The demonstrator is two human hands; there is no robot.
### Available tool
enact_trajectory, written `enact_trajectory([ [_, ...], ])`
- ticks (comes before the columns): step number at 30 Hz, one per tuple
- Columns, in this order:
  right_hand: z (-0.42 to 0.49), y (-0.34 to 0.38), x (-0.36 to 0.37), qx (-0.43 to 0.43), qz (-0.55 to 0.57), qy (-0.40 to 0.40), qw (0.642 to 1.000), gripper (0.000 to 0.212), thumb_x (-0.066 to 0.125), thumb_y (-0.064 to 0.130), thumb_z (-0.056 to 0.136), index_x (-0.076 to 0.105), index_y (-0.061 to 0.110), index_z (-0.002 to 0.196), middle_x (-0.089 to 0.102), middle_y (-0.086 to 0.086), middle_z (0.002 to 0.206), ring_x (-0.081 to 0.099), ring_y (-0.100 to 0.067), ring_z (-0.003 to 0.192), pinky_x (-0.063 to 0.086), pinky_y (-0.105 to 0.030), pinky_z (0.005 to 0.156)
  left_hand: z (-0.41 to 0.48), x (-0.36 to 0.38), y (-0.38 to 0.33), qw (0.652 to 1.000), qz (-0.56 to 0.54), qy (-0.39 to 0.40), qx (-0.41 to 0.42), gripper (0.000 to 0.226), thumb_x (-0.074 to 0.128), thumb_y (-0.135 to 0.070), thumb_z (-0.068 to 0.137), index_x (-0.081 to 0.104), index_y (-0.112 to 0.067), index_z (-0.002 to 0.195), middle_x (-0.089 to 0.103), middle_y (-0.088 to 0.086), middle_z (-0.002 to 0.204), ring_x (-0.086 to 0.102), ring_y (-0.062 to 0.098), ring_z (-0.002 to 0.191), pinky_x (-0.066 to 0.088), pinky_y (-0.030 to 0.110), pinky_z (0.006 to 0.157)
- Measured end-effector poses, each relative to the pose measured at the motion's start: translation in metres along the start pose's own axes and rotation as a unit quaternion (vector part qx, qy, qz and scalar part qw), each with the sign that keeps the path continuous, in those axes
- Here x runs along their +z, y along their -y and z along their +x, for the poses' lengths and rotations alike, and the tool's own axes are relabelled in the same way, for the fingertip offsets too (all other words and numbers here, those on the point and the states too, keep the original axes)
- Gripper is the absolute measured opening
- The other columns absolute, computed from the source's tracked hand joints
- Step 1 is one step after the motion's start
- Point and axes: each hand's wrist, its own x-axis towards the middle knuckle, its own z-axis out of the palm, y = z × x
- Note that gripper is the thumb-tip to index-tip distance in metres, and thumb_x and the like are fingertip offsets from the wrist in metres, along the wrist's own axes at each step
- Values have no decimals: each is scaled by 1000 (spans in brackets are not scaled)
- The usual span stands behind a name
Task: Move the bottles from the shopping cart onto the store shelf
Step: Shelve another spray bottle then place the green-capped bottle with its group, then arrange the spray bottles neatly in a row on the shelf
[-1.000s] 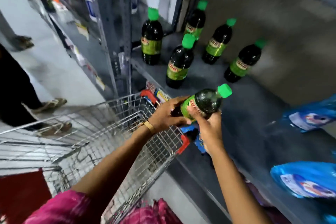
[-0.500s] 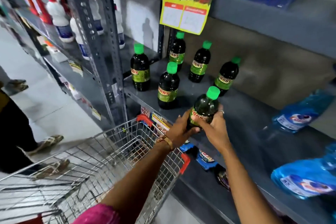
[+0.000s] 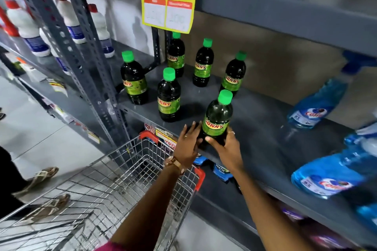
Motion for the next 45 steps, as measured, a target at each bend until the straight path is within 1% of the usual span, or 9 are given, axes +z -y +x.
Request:
enact_trajectory([
  [13,1,-7,4,-19,-23,-9,1000,57,77,22,76,50,12,125,67,-4,116,62,-14,109,51,-27,91,-5,15,1,995,29,-63,-76,50,26,-31,96,35,-20,144,32,15,154,-3,23,150,-23,30,116],
  [18,1,-5,4,-13,-25,-10,1000,67,79,26,74,46,15,131,66,0,119,61,-11,113,52,-29,96,-6,15,0,994,24,-75,-76,52,26,-30,96,34,-15,144,42,12,150,0,19,148,-11,44,121],
  [22,-10,5,2,5,23,-5,1000,111,81,28,71,5,20,152,45,12,143,43,-1,132,35,-15,106,-10,12,-20,979,-85,-132,-127,91,20,-69,86,1,-7,150,18,20,158,8,33,149,0,55,121],
  [25,-44,5,-11,22,106,-6,994,98,76,18,78,11,26,149,37,26,141,41,5,132,36,-7,101,-34,27,-59,962,-113,-224,-108,88,31,-61,90,5,-1,149,16,16,157,14,37,147,16,61,118],
  [30,-146,-16,-76,-28,14,-257,966,62,67,34,86,40,8,135,43,33,130,52,-8,121,42,-18,101,-87,91,-128,993,-88,-41,66,58,35,-37,95,36,-5,143,37,6,151,15,26,148,11,50,121],
  [35,-164,-30,-158,-9,-104,-383,918,96,77,32,74,18,10,147,23,2,147,19,-8,142,15,-20,118,-71,145,-178,998,-12,44,54,53,49,-14,91,37,-7,143,43,7,149,21,32,146,-2,48,121],
  [37,-150,-34,-181,17,-110,-329,938,103,79,33,73,15,9,149,22,-4,151,14,-7,143,10,-15,117,-64,155,-183,998,33,37,32,49,48,-20,94,42,-6,141,46,7,147,29,35,143,-4,44,117],
  [40,-134,-44,-203,30,8,-243,970,66,82,12,71,45,16,125,60,-1,124,56,-20,121,42,-14,99,-64,166,-179,992,100,23,80,48,51,-23,91,49,-5,136,54,7,141,38,37,137,1,44,115],
  [45,-129,-52,-213,47,-1,-213,976,53,83,13,69,48,26,107,60,22,99,59,18,90,43,1,70,-61,169,-171,999,44,-15,8,50,33,-31,95,42,-13,142,49,4,145,18,19,146,-11,24,119],
])
